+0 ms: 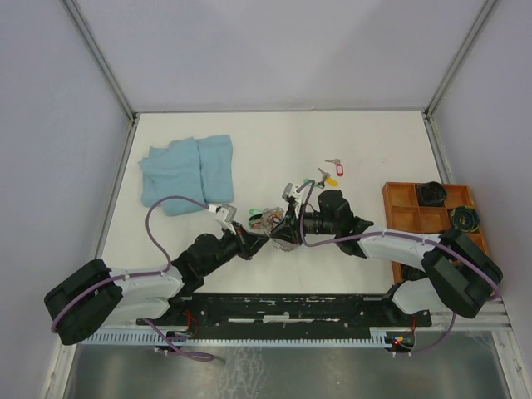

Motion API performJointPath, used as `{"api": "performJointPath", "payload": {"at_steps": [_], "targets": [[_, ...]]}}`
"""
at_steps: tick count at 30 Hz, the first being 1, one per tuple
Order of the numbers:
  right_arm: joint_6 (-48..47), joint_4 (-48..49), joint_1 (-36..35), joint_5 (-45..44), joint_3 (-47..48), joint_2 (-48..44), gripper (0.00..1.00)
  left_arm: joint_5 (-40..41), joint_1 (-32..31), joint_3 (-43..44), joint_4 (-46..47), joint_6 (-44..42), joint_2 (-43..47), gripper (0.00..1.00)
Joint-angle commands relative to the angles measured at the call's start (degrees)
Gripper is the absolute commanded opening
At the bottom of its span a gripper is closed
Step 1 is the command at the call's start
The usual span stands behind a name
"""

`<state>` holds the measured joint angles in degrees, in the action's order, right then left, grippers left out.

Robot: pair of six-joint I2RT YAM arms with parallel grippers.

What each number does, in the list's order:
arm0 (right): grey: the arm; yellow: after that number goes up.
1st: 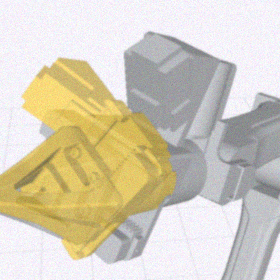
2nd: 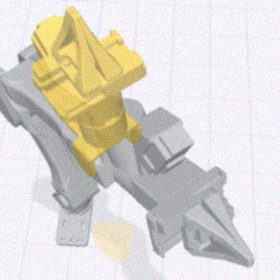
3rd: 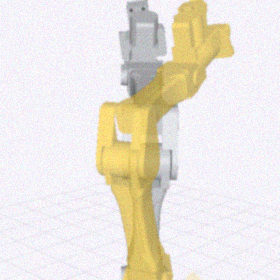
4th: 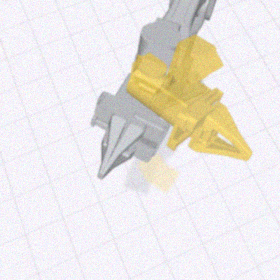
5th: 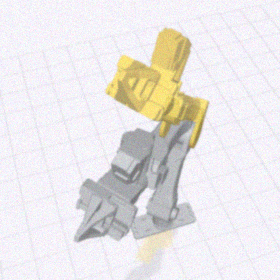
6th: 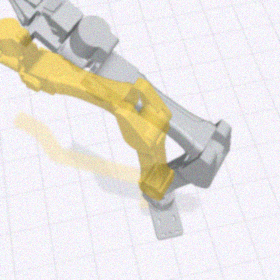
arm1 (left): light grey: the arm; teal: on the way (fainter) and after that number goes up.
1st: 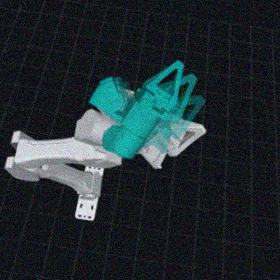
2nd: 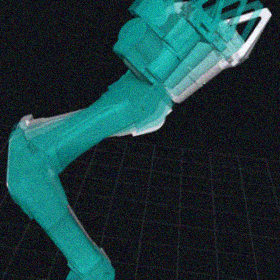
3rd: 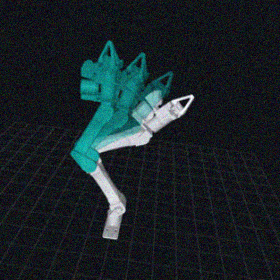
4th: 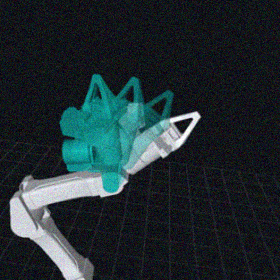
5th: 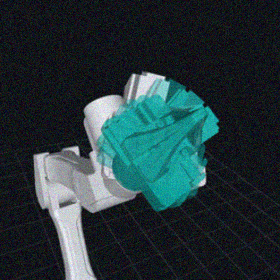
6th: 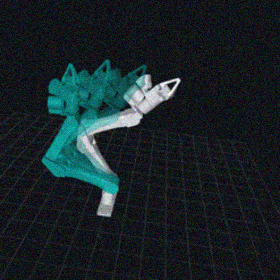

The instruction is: Put the keys on the keyring

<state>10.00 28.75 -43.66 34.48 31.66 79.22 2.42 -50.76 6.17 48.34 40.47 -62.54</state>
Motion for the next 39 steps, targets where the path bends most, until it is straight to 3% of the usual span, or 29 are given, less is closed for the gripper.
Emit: {"api": "performJointPath", "payload": {"at_steps": [1,12,17,23,28,39], "targets": [[-0.02,-5.06,-0.2,4.45,4.74,-1.54,0.23,0.92,0.23,2.96,-0.06,-9.86,1.03,0.03],[-0.68,-17.06,-0.2,2.91,10.78,-0.65,0.4,-0.81,0.23,3.45,-0.68,-15.72,-1.12,0.03],[-4.8,-24.19,-0.11,-1.54,12.22,-3.98,0.53,-1.74,0.25,3.33,-0.12,-19.22,-0.85,0.03],[-14.19,-35.32,0.44,-2.39,15.0,-6.36,0.59,-3.22,0.24,3.3,-0.7,-25.44,0.31,0.03],[-22.87,-34.4,0.43,1.01,13.19,-8.01,0.58,-5.53,0.27,2.86,-1.08,-31.05,1.27,0.03],[-30.63,-24.28,0.54,5.77,10.78,-2.32,0.5,-10.49,0.16,0.85,5.97,-38.95,0.41,0.03]]}}
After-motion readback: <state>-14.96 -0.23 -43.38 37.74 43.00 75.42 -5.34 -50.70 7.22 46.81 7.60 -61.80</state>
